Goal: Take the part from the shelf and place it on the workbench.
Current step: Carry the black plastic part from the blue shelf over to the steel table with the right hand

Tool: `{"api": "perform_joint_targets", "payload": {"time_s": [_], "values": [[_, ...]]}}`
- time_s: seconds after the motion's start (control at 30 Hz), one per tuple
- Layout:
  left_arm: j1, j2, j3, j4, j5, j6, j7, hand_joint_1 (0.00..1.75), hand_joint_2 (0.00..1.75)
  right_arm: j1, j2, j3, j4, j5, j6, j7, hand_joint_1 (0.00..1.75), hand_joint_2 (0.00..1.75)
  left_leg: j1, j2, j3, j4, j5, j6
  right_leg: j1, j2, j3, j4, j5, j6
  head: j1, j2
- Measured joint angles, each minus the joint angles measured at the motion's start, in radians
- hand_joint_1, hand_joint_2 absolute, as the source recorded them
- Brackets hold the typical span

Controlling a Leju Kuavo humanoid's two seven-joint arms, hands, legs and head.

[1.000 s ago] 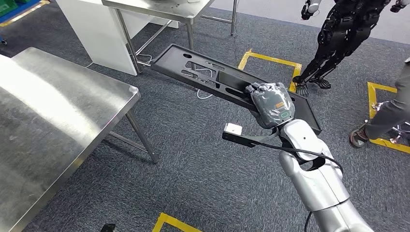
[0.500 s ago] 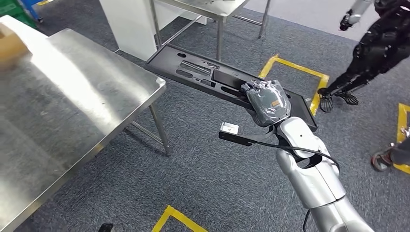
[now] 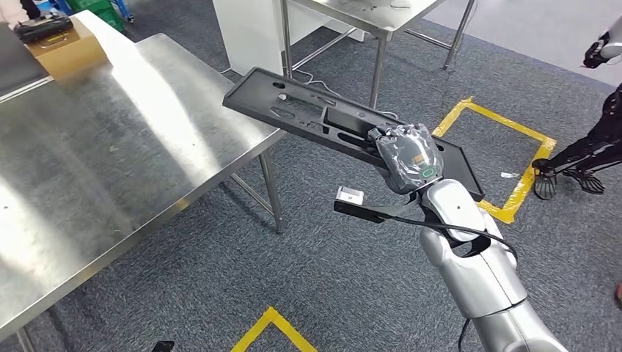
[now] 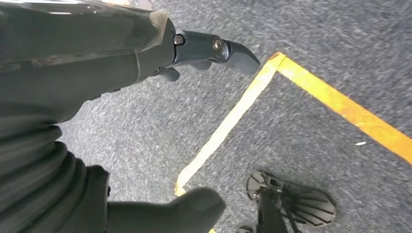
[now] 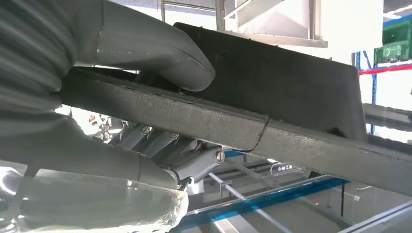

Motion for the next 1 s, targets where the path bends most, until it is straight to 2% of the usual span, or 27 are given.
{"api": "perform_joint_targets", "payload": {"time_s": [0.07,0.13,0.17,0.2,0.23,0.3,0.33,0.37,0.43,0.47,0.5,0.53,0.57,0.6,0.63,0.67,0.7,0.73,0.8,0.83,0.87,0.93,0.97,1.0], "values": [[-0.002,0.001,0.000,0.000,-0.002,0.000,0.000,0.00,1.75,-0.002,0.002,0.000,0.000,-0.001,0.000,0.000,1.68,1.75,-0.002,0.058,-0.051,0.111,-0.061,-0.005,0.005,-0.021,0.001,-0.002,0.000,-0.015,-0.007,0.000],[-0.004,0.001,0.000,0.000,-0.004,0.000,0.000,0.00,1.75,-0.002,0.001,0.000,0.003,-0.006,0.000,-0.002,1.68,1.75,0.000,0.079,-0.111,0.237,-0.113,-0.008,0.012,-0.045,0.000,-0.001,-0.002,-0.020,-0.008,0.000],[-0.004,0.000,0.000,0.001,-0.005,0.000,0.000,0.00,1.75,-0.002,0.001,-0.001,0.005,-0.010,0.000,-0.003,1.68,1.75,0.000,0.081,-0.123,0.261,-0.115,-0.007,0.015,-0.057,0.000,-0.001,-0.003,-0.021,-0.009,0.000],[-0.004,0.000,0.000,0.001,-0.006,0.000,0.000,0.00,1.75,-0.003,0.001,-0.001,0.008,-0.015,-0.001,-0.004,1.68,1.75,0.000,0.083,-0.114,0.245,-0.099,-0.006,0.016,-0.069,0.000,-0.001,-0.003,-0.022,-0.009,0.000],[-0.004,0.000,0.000,0.001,-0.007,0.000,0.000,0.00,1.75,-0.004,0.002,-0.002,0.011,-0.019,-0.002,-0.006,1.68,1.75,-0.001,0.091,-0.083,0.190,-0.070,-0.003,0.018,-0.080,0.002,-0.001,-0.004,-0.023,-0.009,0.000],[-0.005,0.002,0.000,0.001,-0.012,0.000,-0.001,0.00,1.75,-0.011,0.006,-0.008,0.018,-0.031,-0.004,-0.014,1.68,1.75,-0.008,0.138,-0.005,0.050,-0.019,0.009,0.024,-0.100,0.005,-0.001,-0.007,-0.022,-0.008,0.000],[-0.007,0.002,0.000,0.001,-0.016,-0.001,-0.002,0.00,1.75,-0.015,0.008,-0.014,0.023,-0.041,-0.005,-0.021,1.68,1.75,-0.013,0.155,0.020,0.005,-0.007,0.015,0.027,-0.108,0.006,-0.001,-0.008,-0.020,-0.008,0.000],[-0.008,0.003,0.000,0.001,-0.020,-0.001,-0.003,0.00,1.75,-0.021,0.011,-0.021,0.029,-0.051,-0.006,-0.030,1.68,1.75,-0.019,0.165,0.029,-0.016,-0.005,0.020,0.030,-0.117,0.007,-0.002,-0.010,-0.017,-0.007,0.000],[-0.009,0.003,0.000,0.001,-0.027,-0.002,-0.004,0.00,1.75,-0.038,0.018,-0.030,0.046,-0.068,-0.006,-0.051,1.68,1.75,-0.024,0.144,0.027,-0.022,-0.003,0.029,0.032,-0.134,0.010,-0.003,-0.012,-0.009,-0.006,0.000],[-0.009,0.003,0.000,0.001,-0.031,-0.003,-0.004,0.00,1.75,-0.049,0.022,-0.034,0.057,-0.074,-0.006,-0.061,1.68,1.75,-0.023,0.134,0.029,-0.027,0.001,0.035,0.032,-0.129,0.009,0.000,-0.016,-0.005,-0.005,0.000],[-0.009,0.003,0.000,0.001,-0.033,-0.005,-0.002,0.00,1.75,-0.062,0.026,-0.038,0.072,-0.078,-0.006,-0.073,1.68,1.75,-0.020,0.125,0.033,-0.033,0.006,0.042,0.031,-0.109,0.002,0.017,-0.025,-0.003,-0.005,0.000],[-0.010,0.002,0.000,0.001,-0.035,-0.007,-0.001,0.00,1.75,-0.078,0.029,-0.041,0.088,-0.080,-0.006,-0.086,1.68,1.75,-0.016,0.114,0.036,-0.038,0.011,0.048,0.030,-0.082,-0.015,0.053,-0.044,-0.003,-0.004,0.000],[-0.012,0.002,0.000,0.001,-0.037,-0.010,0.003,0.00,1.75,-0.094,0.032,-0.042,0.107,-0.079,-0.006,-0.097,1.68,1.75,-0.014,0.103,0.037,-0.041,0.014,0.053,0.026,-0.053,-0.043,0.112,-0.069,-0.005,-0.002,0.000],[-0.015,0.002,0.000,0.001,-0.038,-0.012,0.006,0.00,1.75,-0.109,0.036,-0.042,0.129,-0.076,-0.007,-0.109,1.68,1.75,-0.013,0.091,0.036,-0.041,0.016,0.055,0.024,-0.035,-0.075,0.181,-0.095,-0.008,0.000,0.000],[-0.016,0.001,0.000,0.001,-0.040,-0.013,0.011,0.00,1.75,-0.122,0.040,-0.040,0.153,-0.071,-0.008,-0.118,1.68,1.75,-0.013,0.077,0.035,-0.041,0.016,0.056,0.022,-0.028,-0.105,0.242,-0.115,-0.008,0.001,0.000],[-0.016,0.001,0.000,0.001,-0.042,-0.016,0.015,0.00,1.75,-0.132,0.046,-0.037,0.179,-0.065,-0.009,-0.125,1.68,1.75,-0.013,0.062,0.035,-0.040,0.016,0.055,0.020,-0.025,-0.122,0.276,-0.122,-0.003,0.001,0.000],[-0.015,0.000,0.000,0.001,-0.045,-0.018,0.019,0.00,1.75,-0.143,0.052,-0.033,0.206,-0.061,-0.010,-0.132,1.68,1.75,-0.012,0.046,0.035,-0.039,0.017,0.055,0.019,-0.024,-0.120,0.268,-0.111,0.005,0.001,0.000],[-0.014,-0.001,0.000,0.001,-0.047,-0.020,0.022,0.00,1.75,-0.154,0.058,-0.029,0.229,-0.058,-0.013,-0.137,1.68,1.75,-0.011,0.032,0.035,-0.038,0.017,0.054,0.016,-0.020,-0.100,0.221,-0.086,0.014,0.001,0.000],[-0.014,-0.002,0.000,0.001,-0.052,-0.022,0.026,0.00,1.75,-0.177,0.070,-0.020,0.271,-0.059,-0.023,-0.144,1.68,1.75,-0.010,0.004,0.033,-0.032,0.016,0.047,0.009,0.006,-0.033,0.077,-0.030,0.030,0.002,0.000],[-0.013,-0.002,0.000,0.001,-0.054,-0.023,0.026,0.00,1.75,-0.188,0.076,-0.016,0.290,-0.062,-0.029,-0.146,1.68,1.75,-0.010,-0.006,0.030,-0.030,0.017,0.041,0.007,0.017,-0.010,0.028,-0.014,0.031,0.001,0.000],[-0.013,-0.002,0.000,0.001,-0.057,-0.023,0.026,0.00,1.75,-0.197,0.081,-0.012,0.308,-0.066,-0.035,-0.148,1.68,1.75,-0.010,-0.016,0.025,-0.028,0.018,0.034,0.007,0.024,0.002,0.003,-0.007,0.028,0.001,0.000],[-0.008,-0.002,0.000,0.002,-0.060,-0.023,0.026,0.00,1.75,-0.210,0.092,-0.006,0.338,-0.074,-0.042,-0.150,1.68,1.75,-0.008,-0.031,0.018,-0.030,0.023,0.022,0.010,0.012,0.004,0.000,-0.005,0.018,0.001,0.000],[-0.004,-0.002,0.000,0.002,-0.062,-0.024,0.026,0.00,1.75,-0.215,0.095,-0.003,0.350,-0.077,-0.043,-0.150,1.68,1.75,-0.007,-0.027,0.014,-0.027,0.022,0.017,0.008,0.004,0.004,-0.001,-0.003,0.014,0.001,0.000],[-0.002,-0.002,0.000,0.003,-0.064,-0.024,0.024,0.00,1.75,-0.220,0.099,-0.001,0.359,-0.079,-0.045,-0.151,1.68,1.75,-0.008,-0.010,0.006,-0.015,0.013,0.013,0.006,-0.004,0.005,-0.003,-0.001,0.006,-0.002,0.000]]}}
